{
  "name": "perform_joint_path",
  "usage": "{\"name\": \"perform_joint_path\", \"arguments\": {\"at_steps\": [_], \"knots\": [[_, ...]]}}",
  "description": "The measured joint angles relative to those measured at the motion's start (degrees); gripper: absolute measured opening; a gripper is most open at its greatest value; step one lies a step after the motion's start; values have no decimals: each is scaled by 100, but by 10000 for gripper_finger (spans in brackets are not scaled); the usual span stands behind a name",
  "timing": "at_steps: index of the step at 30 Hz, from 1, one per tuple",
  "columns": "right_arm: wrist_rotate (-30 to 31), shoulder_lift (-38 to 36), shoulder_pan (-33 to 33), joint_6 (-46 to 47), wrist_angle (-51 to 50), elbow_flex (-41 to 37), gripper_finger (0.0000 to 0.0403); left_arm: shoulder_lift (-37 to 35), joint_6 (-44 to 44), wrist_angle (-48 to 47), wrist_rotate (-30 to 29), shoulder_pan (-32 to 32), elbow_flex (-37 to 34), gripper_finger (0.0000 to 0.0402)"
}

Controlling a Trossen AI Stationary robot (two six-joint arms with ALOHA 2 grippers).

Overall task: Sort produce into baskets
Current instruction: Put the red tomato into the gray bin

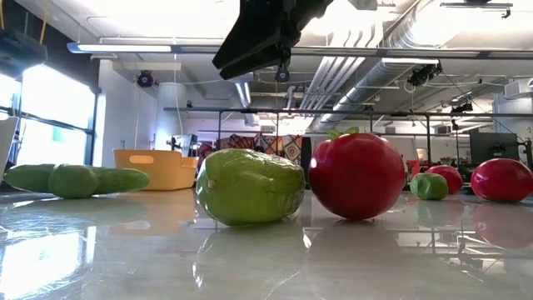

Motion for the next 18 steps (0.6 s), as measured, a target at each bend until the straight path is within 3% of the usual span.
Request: {"name": "perform_joint_path", "arguments": {"at_steps": [10, 18], "knots": [[30, -2, 43, -4, 1540, -863, 89, -8, -74, 67, -173, 118, -525, 0], [238, -2, 80, 47, 1700, -1011, 23, -8, -72, 313, 289, 155, -566, 0]]}}
